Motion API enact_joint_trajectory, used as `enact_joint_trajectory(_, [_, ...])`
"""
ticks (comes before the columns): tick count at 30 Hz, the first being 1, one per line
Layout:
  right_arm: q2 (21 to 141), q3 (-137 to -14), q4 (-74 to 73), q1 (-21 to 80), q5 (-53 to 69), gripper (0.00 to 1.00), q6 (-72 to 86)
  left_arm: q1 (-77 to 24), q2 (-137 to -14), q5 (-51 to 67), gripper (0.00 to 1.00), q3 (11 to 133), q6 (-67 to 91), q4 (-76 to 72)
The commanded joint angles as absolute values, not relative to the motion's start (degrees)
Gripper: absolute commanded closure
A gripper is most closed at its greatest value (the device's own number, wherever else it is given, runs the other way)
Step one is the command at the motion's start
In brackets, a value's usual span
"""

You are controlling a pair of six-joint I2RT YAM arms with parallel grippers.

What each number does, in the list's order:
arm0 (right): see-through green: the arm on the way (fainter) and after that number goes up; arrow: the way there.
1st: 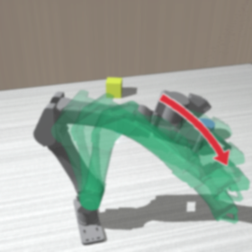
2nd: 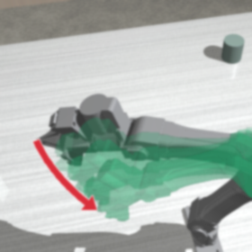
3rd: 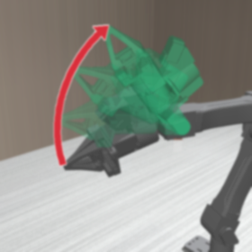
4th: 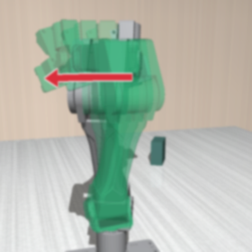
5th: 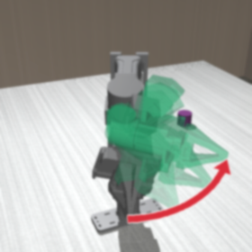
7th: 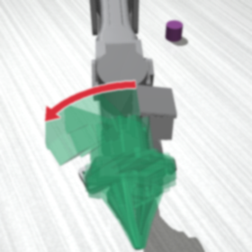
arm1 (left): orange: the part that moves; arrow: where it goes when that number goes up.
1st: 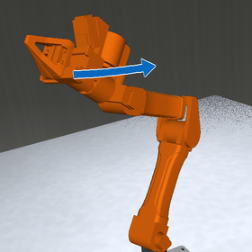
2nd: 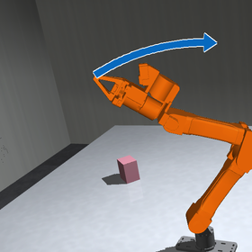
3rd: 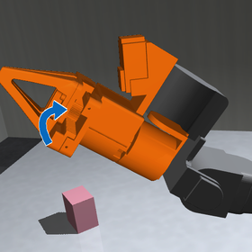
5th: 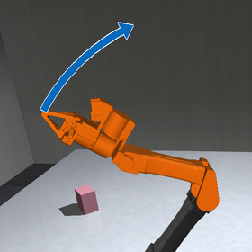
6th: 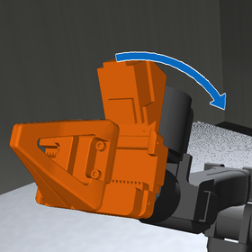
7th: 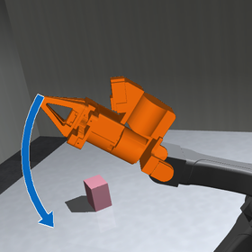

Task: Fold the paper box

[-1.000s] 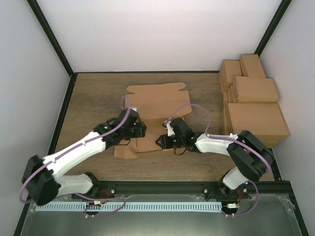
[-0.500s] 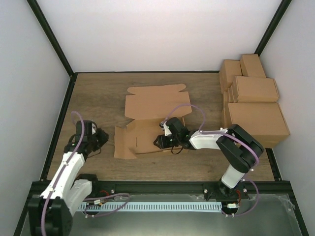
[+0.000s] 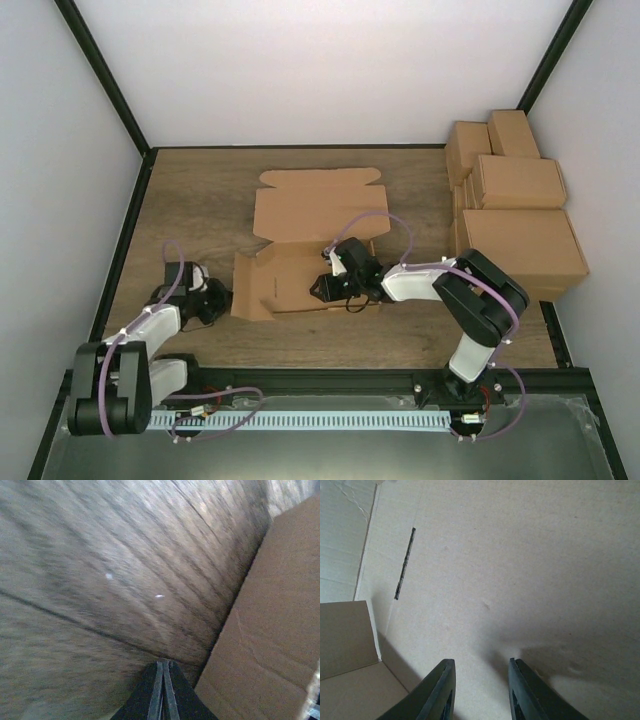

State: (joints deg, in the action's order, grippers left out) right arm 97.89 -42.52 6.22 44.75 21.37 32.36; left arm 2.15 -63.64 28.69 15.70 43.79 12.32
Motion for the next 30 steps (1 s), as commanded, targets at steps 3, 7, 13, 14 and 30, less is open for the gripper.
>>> enact_joint_trajectory(3, [99.3, -43.1, 4.7, 44.6, 21.5, 0.69, 32.1, -0.6, -67.1, 34.6, 0.96, 13.8, 45.8, 2.8])
enact_joint_trajectory(7, [99.0, -43.0, 4.6, 44.6, 21.5, 0.69, 32.1, -2.3, -69.4, 40.0, 0.95, 11.9, 50.0, -5.2])
enact_joint_trajectory(13, [98.4, -42.9, 4.5, 44.5, 21.4, 0.69, 32.2, -2.9, -69.5, 43.4, 0.95, 12.7, 51.8, -7.1])
enact_joint_trajectory(14, [98.2, -42.9, 4.5, 44.6, 21.6, 0.69, 32.3, -2.9, -68.7, 43.9, 0.95, 12.7, 52.3, -7.1])
enact_joint_trajectory(30, [97.8, -42.6, 5.0, 44.6, 22.7, 0.69, 32.1, -7.1, -69.3, 42.8, 0.71, 15.9, 49.6, -4.7])
